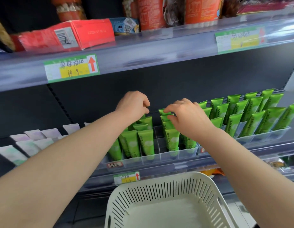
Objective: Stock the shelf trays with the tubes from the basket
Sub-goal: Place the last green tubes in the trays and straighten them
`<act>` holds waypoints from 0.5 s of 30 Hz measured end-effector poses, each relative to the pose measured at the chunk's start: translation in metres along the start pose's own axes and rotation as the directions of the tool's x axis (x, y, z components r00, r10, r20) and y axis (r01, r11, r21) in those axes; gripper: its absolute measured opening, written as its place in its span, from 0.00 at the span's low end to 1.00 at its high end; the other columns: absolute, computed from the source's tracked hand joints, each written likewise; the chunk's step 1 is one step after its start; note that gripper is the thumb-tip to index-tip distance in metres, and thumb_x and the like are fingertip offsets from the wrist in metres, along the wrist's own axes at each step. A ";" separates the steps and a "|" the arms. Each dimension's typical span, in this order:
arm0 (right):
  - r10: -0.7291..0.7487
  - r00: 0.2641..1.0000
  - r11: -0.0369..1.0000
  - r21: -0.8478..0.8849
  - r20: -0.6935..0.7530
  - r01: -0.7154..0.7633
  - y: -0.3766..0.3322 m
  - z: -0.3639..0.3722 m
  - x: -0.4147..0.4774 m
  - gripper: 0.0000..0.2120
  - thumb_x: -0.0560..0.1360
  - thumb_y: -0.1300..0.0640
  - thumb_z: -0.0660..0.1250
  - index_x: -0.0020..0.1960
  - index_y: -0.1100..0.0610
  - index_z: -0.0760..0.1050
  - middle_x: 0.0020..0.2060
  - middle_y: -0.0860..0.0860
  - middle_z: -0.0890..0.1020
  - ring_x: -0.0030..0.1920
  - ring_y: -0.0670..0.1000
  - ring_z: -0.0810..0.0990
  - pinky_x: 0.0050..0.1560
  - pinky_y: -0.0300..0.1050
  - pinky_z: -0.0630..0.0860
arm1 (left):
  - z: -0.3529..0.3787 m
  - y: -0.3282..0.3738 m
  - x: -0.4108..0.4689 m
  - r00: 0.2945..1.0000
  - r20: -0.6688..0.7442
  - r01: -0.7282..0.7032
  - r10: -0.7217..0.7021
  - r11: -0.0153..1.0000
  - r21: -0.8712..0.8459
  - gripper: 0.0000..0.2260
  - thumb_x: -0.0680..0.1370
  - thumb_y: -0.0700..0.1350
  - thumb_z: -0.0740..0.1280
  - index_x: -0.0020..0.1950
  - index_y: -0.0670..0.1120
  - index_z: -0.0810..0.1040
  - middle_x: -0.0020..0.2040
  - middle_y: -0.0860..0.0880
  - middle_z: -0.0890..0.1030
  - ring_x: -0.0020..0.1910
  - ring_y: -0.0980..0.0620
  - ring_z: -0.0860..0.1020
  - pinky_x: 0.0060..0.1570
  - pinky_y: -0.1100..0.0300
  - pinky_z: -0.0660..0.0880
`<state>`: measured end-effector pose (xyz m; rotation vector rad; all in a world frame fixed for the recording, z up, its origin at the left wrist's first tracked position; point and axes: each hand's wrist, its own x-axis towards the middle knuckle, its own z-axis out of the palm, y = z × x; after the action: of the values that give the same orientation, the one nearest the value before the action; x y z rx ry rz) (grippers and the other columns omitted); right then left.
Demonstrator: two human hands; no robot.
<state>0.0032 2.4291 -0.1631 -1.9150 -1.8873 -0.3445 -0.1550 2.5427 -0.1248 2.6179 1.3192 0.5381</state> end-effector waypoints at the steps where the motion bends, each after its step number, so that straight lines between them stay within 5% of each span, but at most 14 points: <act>1: -0.017 1.000 1.000 0.007 0.000 0.017 -0.005 0.000 -0.002 0.12 0.78 0.53 0.61 0.60 0.48 0.76 0.54 0.47 0.80 0.57 0.53 0.72 0.51 0.50 0.69 | -0.003 -0.007 -0.005 1.000 -0.009 0.001 -0.001 1.000 -0.013 0.09 0.71 0.43 0.75 0.51 0.49 0.84 0.47 0.52 0.83 0.47 0.52 0.80 0.52 0.52 0.78; 15: -0.072 0.991 0.995 -0.059 0.114 0.079 -0.055 0.033 -0.008 0.10 0.80 0.50 0.58 0.56 0.46 0.77 0.49 0.44 0.81 0.57 0.51 0.70 0.49 0.49 0.59 | -0.019 -0.044 -0.041 0.999 -0.041 0.000 -0.002 0.999 -0.036 0.10 0.71 0.44 0.76 0.51 0.48 0.84 0.45 0.53 0.83 0.45 0.54 0.81 0.51 0.53 0.78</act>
<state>-0.0557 2.4359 -0.1889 -1.9442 -2.0476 -0.3299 -0.2177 2.5354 -0.1303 2.5907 1.3100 0.6123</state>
